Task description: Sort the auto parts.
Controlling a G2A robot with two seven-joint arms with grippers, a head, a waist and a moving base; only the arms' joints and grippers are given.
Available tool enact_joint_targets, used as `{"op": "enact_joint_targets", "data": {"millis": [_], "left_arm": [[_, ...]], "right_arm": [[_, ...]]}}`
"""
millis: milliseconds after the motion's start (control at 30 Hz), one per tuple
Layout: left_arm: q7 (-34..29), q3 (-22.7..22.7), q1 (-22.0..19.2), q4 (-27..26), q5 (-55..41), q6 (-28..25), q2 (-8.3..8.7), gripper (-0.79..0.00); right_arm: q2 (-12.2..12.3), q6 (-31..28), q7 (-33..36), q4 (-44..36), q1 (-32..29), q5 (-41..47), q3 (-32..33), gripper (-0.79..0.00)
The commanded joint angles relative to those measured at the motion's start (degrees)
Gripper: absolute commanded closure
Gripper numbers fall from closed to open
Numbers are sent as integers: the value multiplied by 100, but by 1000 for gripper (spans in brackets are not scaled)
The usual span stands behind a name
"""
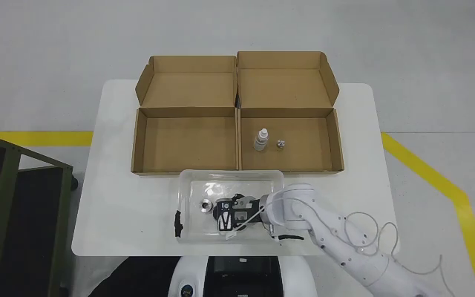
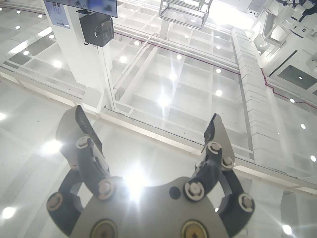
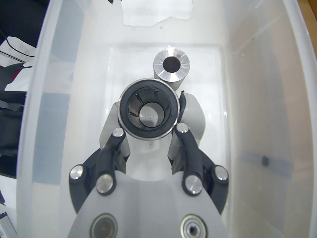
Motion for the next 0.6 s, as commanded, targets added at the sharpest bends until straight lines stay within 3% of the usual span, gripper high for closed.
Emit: {"op": "enact_joint_targets", "data": {"millis": [0, 567], "left_arm": [[0, 0, 0, 0, 0, 0, 0, -785], [0, 0, 0, 0, 0, 0, 0, -785]], "right_arm": [[5, -28, -25, -23, -5, 27, 30, 0], [243, -392, -466, -690, -435, 429, 878, 0]]}}
